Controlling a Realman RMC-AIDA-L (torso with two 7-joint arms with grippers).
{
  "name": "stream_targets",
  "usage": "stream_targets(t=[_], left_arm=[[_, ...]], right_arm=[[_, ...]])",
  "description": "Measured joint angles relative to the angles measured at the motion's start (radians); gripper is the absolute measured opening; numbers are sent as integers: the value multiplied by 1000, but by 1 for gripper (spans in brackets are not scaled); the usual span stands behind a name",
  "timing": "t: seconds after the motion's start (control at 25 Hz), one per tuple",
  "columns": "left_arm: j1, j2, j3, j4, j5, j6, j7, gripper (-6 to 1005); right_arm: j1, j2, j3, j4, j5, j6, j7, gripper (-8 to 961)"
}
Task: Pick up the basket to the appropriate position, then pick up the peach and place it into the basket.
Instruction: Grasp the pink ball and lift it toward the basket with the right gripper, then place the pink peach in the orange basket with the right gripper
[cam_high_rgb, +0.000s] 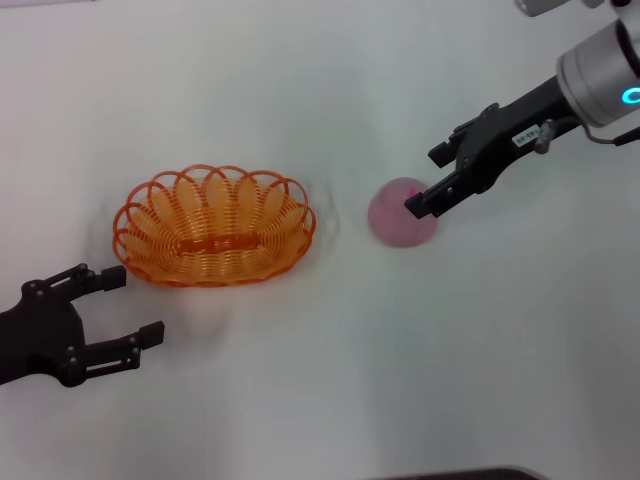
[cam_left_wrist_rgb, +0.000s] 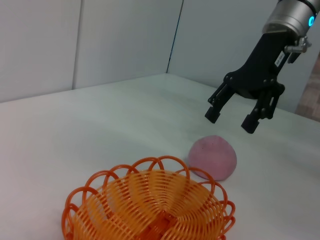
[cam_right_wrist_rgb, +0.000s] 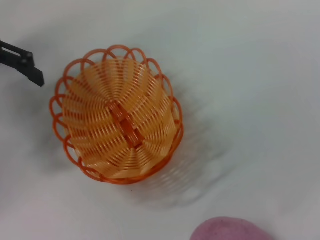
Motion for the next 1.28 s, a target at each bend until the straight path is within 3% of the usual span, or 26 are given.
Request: stream_targets(t=[0.6, 1.28], left_arm=[[2, 0, -1, 0, 0, 2, 0, 873], [3, 0, -1, 0, 1, 2, -3, 873]], right_arm=[[9, 4, -142, 63, 8, 115, 28, 885], [26, 4, -197, 106, 11, 171, 41, 836]])
